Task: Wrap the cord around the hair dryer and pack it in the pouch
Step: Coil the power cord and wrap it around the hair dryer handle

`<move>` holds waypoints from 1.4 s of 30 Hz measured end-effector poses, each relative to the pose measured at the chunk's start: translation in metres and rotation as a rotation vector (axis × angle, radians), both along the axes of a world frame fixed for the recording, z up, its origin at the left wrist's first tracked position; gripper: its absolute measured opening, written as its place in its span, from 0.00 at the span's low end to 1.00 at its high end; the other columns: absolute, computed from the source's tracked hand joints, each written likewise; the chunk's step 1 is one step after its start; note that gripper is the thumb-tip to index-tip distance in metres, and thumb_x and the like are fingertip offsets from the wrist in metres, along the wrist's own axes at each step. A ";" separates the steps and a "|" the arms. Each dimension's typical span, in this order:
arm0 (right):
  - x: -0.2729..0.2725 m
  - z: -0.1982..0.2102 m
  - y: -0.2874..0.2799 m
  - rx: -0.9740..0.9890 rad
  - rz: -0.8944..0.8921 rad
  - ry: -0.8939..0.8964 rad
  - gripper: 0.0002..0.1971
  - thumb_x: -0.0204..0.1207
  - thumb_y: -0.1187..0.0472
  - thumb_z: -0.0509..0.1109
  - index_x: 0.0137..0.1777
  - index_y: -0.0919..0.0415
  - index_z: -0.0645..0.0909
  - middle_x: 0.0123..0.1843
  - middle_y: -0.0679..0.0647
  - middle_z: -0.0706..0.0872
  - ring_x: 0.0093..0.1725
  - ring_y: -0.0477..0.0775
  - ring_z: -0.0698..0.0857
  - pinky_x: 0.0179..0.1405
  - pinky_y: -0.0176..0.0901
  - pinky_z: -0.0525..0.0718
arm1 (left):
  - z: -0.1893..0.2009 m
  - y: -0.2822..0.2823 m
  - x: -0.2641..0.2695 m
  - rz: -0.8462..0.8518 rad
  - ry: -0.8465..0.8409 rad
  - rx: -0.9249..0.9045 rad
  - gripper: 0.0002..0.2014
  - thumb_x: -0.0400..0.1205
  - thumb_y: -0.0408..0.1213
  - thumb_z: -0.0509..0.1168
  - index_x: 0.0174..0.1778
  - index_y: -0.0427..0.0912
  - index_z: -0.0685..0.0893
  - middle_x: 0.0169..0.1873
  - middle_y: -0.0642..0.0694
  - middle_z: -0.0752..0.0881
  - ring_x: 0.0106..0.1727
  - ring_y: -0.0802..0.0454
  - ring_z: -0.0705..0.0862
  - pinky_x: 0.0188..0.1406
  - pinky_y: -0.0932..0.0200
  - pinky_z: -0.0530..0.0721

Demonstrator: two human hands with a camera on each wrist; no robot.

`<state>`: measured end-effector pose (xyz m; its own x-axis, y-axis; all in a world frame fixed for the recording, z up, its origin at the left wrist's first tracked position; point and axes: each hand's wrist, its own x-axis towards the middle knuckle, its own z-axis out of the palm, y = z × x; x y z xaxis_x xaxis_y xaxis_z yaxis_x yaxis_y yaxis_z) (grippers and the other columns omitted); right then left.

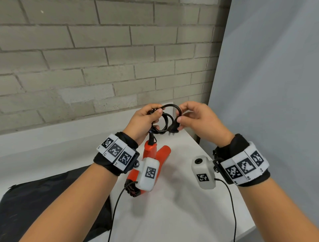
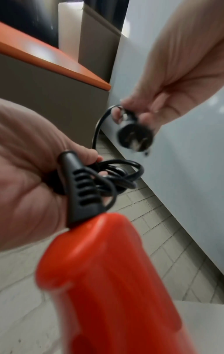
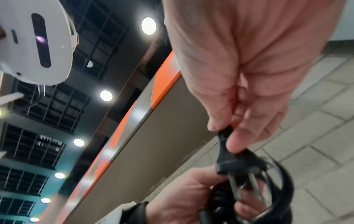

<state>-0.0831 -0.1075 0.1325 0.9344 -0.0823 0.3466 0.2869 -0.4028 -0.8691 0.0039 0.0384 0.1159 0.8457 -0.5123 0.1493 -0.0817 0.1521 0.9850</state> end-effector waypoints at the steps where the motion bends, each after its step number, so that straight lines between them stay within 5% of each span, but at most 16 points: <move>1: 0.001 -0.001 0.003 0.063 0.003 -0.035 0.14 0.74 0.76 0.65 0.39 0.54 0.77 0.37 0.49 0.82 0.34 0.46 0.86 0.41 0.39 0.89 | 0.000 -0.001 -0.001 -0.009 -0.010 0.011 0.07 0.81 0.33 0.60 0.44 0.48 0.83 0.40 0.48 0.78 0.39 0.53 0.74 0.29 0.66 0.79; 5: 0.008 -0.012 0.019 0.166 -0.082 -0.177 0.17 0.72 0.76 0.68 0.37 0.51 0.77 0.41 0.49 0.83 0.44 0.51 0.84 0.42 0.38 0.88 | 0.000 -0.003 -0.006 -0.061 0.039 -0.005 0.08 0.83 0.38 0.58 0.48 0.49 0.83 0.48 0.43 0.84 0.48 0.48 0.81 0.46 0.56 0.78; 11: 0.016 -0.029 0.027 -0.291 -0.309 -0.252 0.13 0.67 0.70 0.74 0.32 0.59 0.72 0.32 0.46 0.75 0.34 0.43 0.74 0.34 0.24 0.72 | -0.001 -0.004 -0.007 -0.124 0.021 0.010 0.12 0.84 0.38 0.55 0.57 0.42 0.81 0.45 0.43 0.84 0.41 0.58 0.84 0.37 0.67 0.81; 14: 0.022 -0.037 0.024 -0.280 -0.404 -0.238 0.18 0.66 0.68 0.74 0.32 0.51 0.66 0.32 0.43 0.72 0.36 0.45 0.71 0.35 0.23 0.69 | -0.001 -0.003 -0.009 -0.146 -0.043 0.029 0.10 0.84 0.37 0.54 0.50 0.46 0.81 0.38 0.49 0.81 0.28 0.66 0.79 0.30 0.74 0.75; 18: 0.026 -0.035 0.017 -0.187 -0.257 -0.162 0.21 0.69 0.72 0.68 0.59 0.55 0.69 0.54 0.48 0.79 0.54 0.41 0.78 0.53 0.20 0.73 | 0.002 0.000 -0.009 -0.246 -0.042 0.057 0.10 0.85 0.38 0.53 0.49 0.49 0.80 0.38 0.46 0.79 0.23 0.60 0.73 0.28 0.70 0.74; 20: 0.025 -0.033 0.017 -0.162 -0.061 -0.065 0.28 0.70 0.78 0.61 0.70 0.58 0.66 0.49 0.44 0.79 0.46 0.30 0.79 0.48 0.18 0.76 | 0.003 0.001 -0.010 -0.284 -0.016 0.089 0.11 0.85 0.39 0.52 0.52 0.46 0.80 0.36 0.45 0.78 0.21 0.61 0.72 0.27 0.70 0.73; 22: 0.026 -0.034 0.015 -0.180 0.007 -0.010 0.29 0.72 0.77 0.60 0.72 0.57 0.64 0.44 0.42 0.77 0.45 0.34 0.80 0.47 0.22 0.79 | 0.003 0.000 -0.013 -0.271 0.000 0.109 0.15 0.85 0.45 0.51 0.52 0.43 0.80 0.31 0.47 0.77 0.21 0.60 0.70 0.25 0.70 0.72; 24: 0.028 -0.035 0.015 -0.232 0.012 0.039 0.26 0.74 0.72 0.62 0.71 0.55 0.65 0.45 0.47 0.80 0.49 0.50 0.83 0.55 0.41 0.83 | 0.003 -0.002 -0.014 -0.215 0.005 0.112 0.16 0.82 0.49 0.55 0.47 0.43 0.82 0.28 0.47 0.76 0.19 0.60 0.68 0.22 0.70 0.70; 26: 0.029 -0.036 0.016 -0.262 0.013 0.075 0.23 0.74 0.69 0.63 0.69 0.58 0.68 0.42 0.46 0.80 0.45 0.53 0.82 0.54 0.55 0.83 | 0.003 -0.003 -0.013 -0.152 0.010 0.118 0.12 0.81 0.46 0.60 0.40 0.44 0.83 0.29 0.45 0.77 0.17 0.60 0.67 0.19 0.71 0.70; 31: 0.026 -0.033 0.012 -0.266 0.026 0.107 0.16 0.75 0.64 0.67 0.62 0.57 0.75 0.47 0.53 0.85 0.42 0.47 0.82 0.46 0.33 0.80 | 0.005 -0.004 -0.012 -0.145 -0.028 0.119 0.05 0.79 0.34 0.64 0.38 0.44 0.83 0.33 0.43 0.78 0.16 0.61 0.67 0.21 0.71 0.71; 35: 0.023 -0.035 -0.001 -0.242 0.140 0.269 0.21 0.66 0.65 0.66 0.59 0.49 0.78 0.58 0.64 0.84 0.58 0.61 0.81 0.61 0.49 0.77 | 0.007 0.001 -0.007 -0.106 -0.081 0.141 0.09 0.75 0.25 0.66 0.42 0.44 0.83 0.30 0.46 0.79 0.16 0.62 0.70 0.34 0.60 0.76; 39: 0.024 -0.039 -0.006 -0.361 -0.022 0.182 0.09 0.81 0.59 0.61 0.51 0.55 0.83 0.39 0.60 0.84 0.37 0.50 0.77 0.38 0.40 0.73 | 0.007 0.003 -0.006 -0.091 -0.110 0.168 0.08 0.74 0.25 0.68 0.40 0.45 0.82 0.29 0.48 0.80 0.15 0.61 0.71 0.33 0.59 0.78; 42: 0.024 -0.034 -0.008 -0.535 -0.152 0.071 0.10 0.81 0.59 0.61 0.49 0.55 0.84 0.34 0.47 0.78 0.37 0.50 0.77 0.40 0.42 0.74 | 0.009 0.001 -0.012 -0.073 -0.120 0.164 0.03 0.76 0.33 0.68 0.38 0.44 0.84 0.30 0.46 0.79 0.15 0.60 0.68 0.28 0.62 0.78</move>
<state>-0.0586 -0.1154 0.0987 0.9483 -0.0483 0.3136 0.1391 -0.8251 -0.5476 -0.0084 0.0395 0.1248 0.7866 -0.5974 0.1560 -0.1942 0.0005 0.9810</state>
